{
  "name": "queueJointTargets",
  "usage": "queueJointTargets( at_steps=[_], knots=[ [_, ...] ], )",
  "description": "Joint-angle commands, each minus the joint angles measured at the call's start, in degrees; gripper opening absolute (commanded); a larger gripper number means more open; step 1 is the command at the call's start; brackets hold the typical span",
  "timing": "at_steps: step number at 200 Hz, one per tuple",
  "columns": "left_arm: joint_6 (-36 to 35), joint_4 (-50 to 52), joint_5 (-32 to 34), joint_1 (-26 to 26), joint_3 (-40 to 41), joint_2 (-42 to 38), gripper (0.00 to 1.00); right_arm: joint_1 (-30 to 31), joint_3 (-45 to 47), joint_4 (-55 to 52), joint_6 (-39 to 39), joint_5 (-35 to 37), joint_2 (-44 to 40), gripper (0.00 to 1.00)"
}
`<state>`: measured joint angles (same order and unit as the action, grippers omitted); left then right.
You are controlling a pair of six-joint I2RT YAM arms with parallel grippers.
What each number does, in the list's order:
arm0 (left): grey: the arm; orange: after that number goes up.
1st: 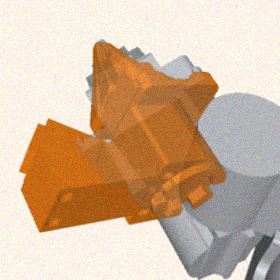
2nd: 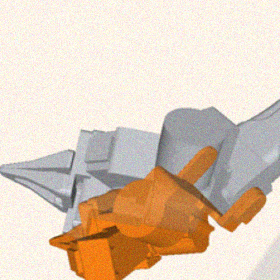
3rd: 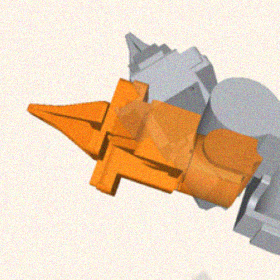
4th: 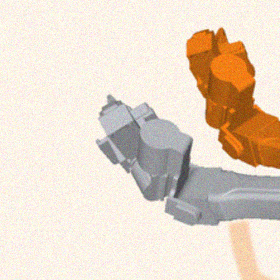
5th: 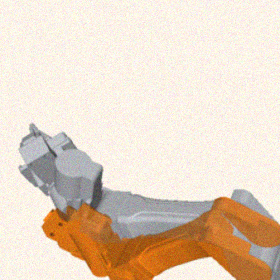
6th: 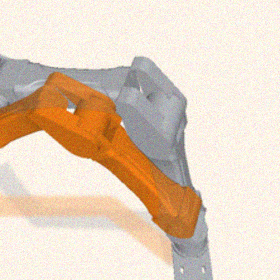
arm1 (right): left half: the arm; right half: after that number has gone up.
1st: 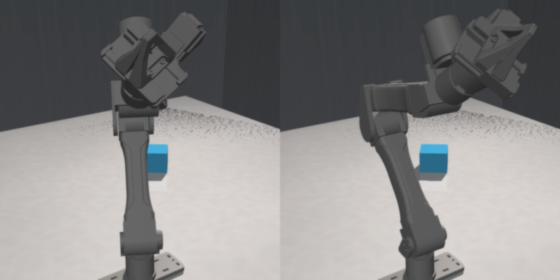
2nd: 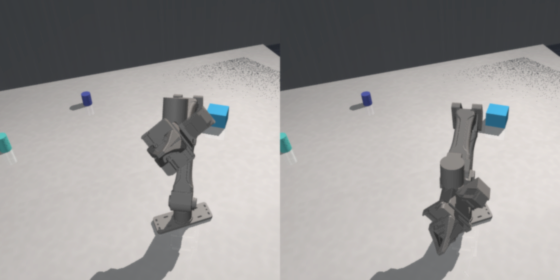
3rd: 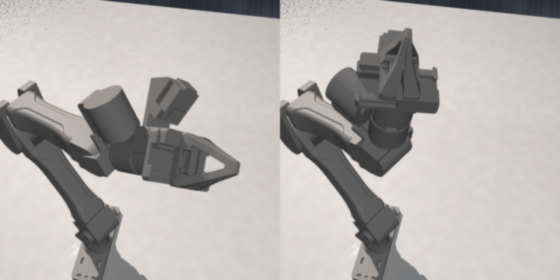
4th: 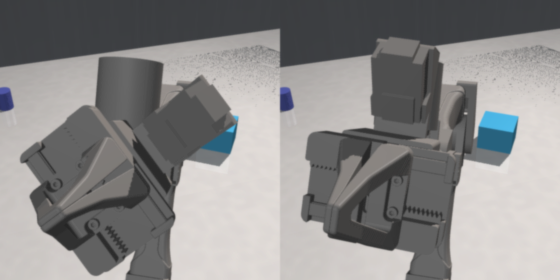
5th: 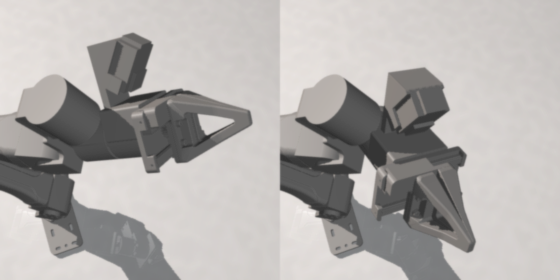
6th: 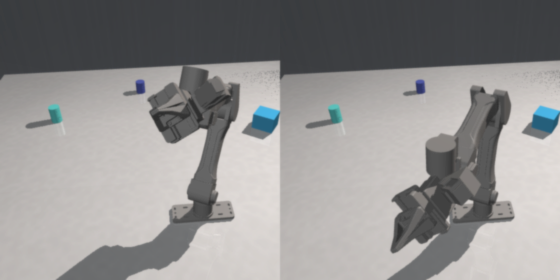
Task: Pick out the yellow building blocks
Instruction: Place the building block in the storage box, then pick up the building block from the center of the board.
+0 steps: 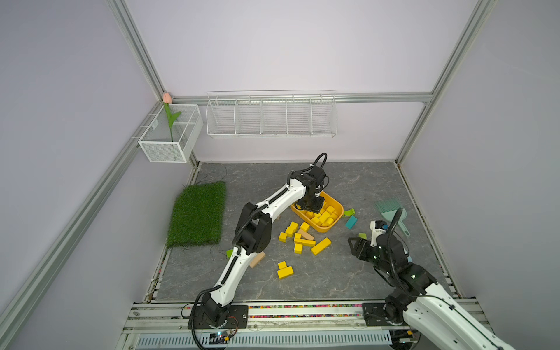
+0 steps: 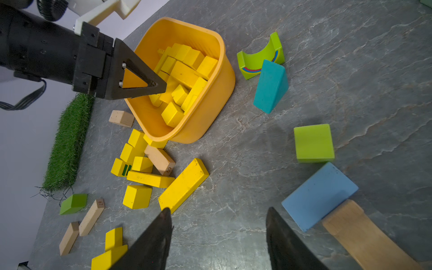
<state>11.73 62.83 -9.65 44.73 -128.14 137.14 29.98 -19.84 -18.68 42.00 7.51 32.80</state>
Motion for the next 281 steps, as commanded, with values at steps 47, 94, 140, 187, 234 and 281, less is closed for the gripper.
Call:
queueJointTargets(
  at_steps=[47,94,140,187,234,281],
  knots=[
    [1.35,-7.48,2.30,0.01,23.43,-20.68,0.40,-0.29,-0.31,0.74,0.21,-0.63,3.64,0.65],
    [2.97,-13.70,3.23,-0.42,42.34,-32.69,0.40,-0.29,-0.73,1.36,0.18,-1.07,5.35,0.65],
    [4.40,-18.92,3.45,-1.81,55.54,-38.65,0.44,-0.27,-1.21,1.71,0.06,-1.34,6.79,0.66],
    [5.14,-22.30,2.97,-3.07,60.13,-39.31,0.50,-0.27,-1.48,1.84,0.10,-1.44,7.63,0.65],
    [5.45,-22.44,2.89,-4.60,60.02,-38.05,0.50,-0.31,-1.61,1.97,0.03,-1.54,7.98,0.65],
    [5.94,-22.14,4.25,-5.31,59.78,-37.05,0.50,-0.27,-1.60,2.11,0.06,-1.54,8.07,0.65]
  ],
)
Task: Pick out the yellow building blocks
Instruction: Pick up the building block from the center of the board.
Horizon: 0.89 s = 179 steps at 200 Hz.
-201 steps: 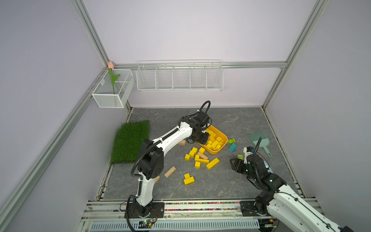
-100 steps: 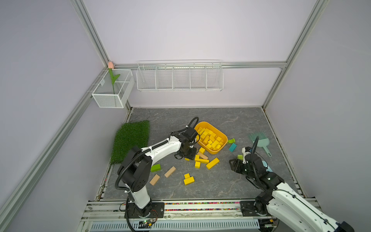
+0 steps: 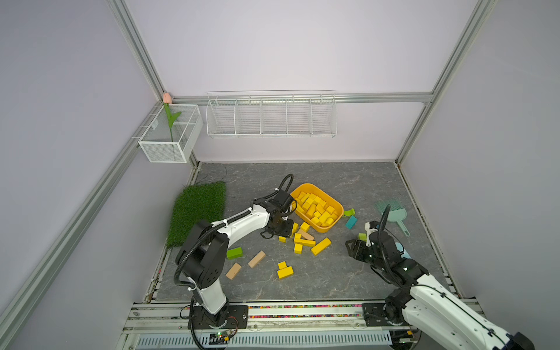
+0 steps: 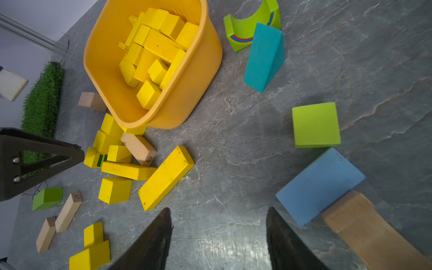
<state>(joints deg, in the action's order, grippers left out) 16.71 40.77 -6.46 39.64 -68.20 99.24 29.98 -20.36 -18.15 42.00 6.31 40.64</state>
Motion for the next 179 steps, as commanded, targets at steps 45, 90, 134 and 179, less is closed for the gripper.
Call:
queueJointTargets(
  at_steps=[45,90,134,179],
  knots=[
    [0.78,0.88,0.39,-0.50,-1.63,3.51,0.49,-0.29,-1.26,1.72,-0.06,-0.55,0.91,0.65],
    [1.04,1.81,0.59,-0.88,-2.59,5.39,0.49,-0.28,-1.09,1.72,-0.03,-0.67,0.55,0.65],
    [1.04,2.12,0.28,-0.86,-3.07,6.04,0.43,-0.27,-1.08,1.89,-0.10,-0.83,0.74,0.65],
    [0.97,2.38,0.13,-0.87,-3.26,6.48,0.38,-0.27,-1.09,1.89,-0.20,-0.75,0.49,0.65]
  ],
)
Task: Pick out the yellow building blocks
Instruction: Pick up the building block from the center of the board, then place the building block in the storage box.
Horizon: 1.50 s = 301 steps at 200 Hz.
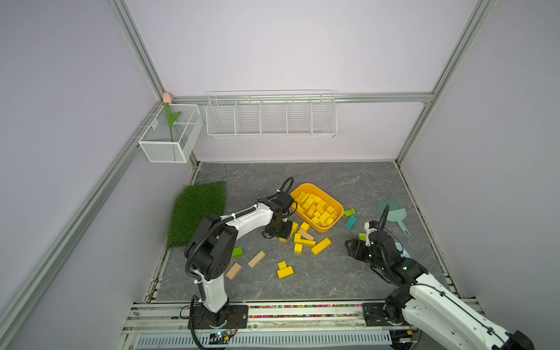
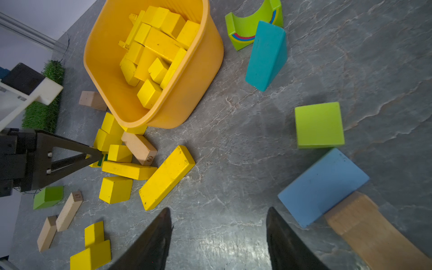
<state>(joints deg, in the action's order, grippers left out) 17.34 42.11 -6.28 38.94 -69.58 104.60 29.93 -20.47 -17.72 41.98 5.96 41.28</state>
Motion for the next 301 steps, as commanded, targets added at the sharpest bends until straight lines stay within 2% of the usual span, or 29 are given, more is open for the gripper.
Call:
queueJointTargets(
  at_steps=[1,114,158,180,208,301],
  knots=[
    [0.29,1.05,-0.05,-0.18,-1.92,1.13,0.38,-0.23,-0.93,1.46,-0.16,-0.41,-0.10,0.65],
    [0.05,2.53,0.20,-0.18,-3.10,-2.88,0.29,-0.23,-0.98,1.46,-0.12,-0.36,-0.04,0.65],
    [-0.91,6.90,-0.44,-0.18,-11.71,-3.47,0.26,-0.23,-0.89,1.46,-0.04,-0.25,-0.16,0.65],
    [-0.79,7.80,-2.79,-0.05,-16.37,-2.33,0.26,-0.22,-0.89,1.41,0.00,-0.22,-0.27,0.65],
    [-1.06,9.65,-4.61,1.15,-23.13,1.06,0.25,-0.23,-0.80,1.28,-0.01,-0.16,-0.58,0.65],
    [-4.38,19.14,-1.00,6.75,-45.01,15.94,0.27,-0.24,-0.53,1.41,-0.08,-0.10,-1.08,0.66]
  ],
)
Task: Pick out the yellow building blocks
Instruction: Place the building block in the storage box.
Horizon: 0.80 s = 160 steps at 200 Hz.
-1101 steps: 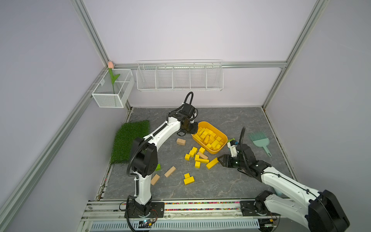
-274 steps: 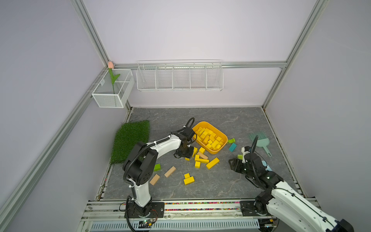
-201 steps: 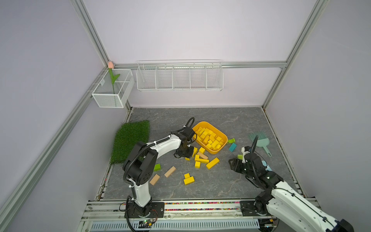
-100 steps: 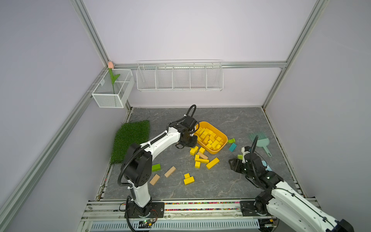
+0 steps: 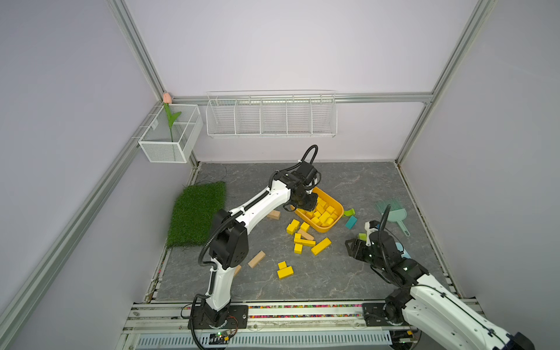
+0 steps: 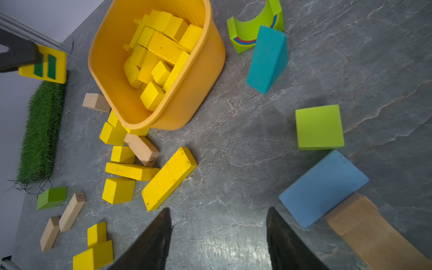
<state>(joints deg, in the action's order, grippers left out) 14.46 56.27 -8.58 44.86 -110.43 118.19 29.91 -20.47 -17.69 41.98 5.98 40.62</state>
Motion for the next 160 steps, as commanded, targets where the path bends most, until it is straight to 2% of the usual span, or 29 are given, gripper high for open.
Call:
queueJointTargets(
  at_steps=[1,57,160],
  knots=[
    [-1.47,5.02,1.29,0.88,-4.30,2.50,0.27,-0.21,-0.53,1.41,-0.07,-0.11,-0.44,0.66],
    [-1.45,5.56,1.37,1.63,-7.14,7.06,0.27,-0.29,-0.49,1.61,-0.20,-0.33,-0.20,0.66],
    [-1.17,4.02,1.55,2.70,-9.51,10.69,0.27,-0.23,-0.54,2.05,-0.40,-0.73,0.29,0.66]
  ],
)
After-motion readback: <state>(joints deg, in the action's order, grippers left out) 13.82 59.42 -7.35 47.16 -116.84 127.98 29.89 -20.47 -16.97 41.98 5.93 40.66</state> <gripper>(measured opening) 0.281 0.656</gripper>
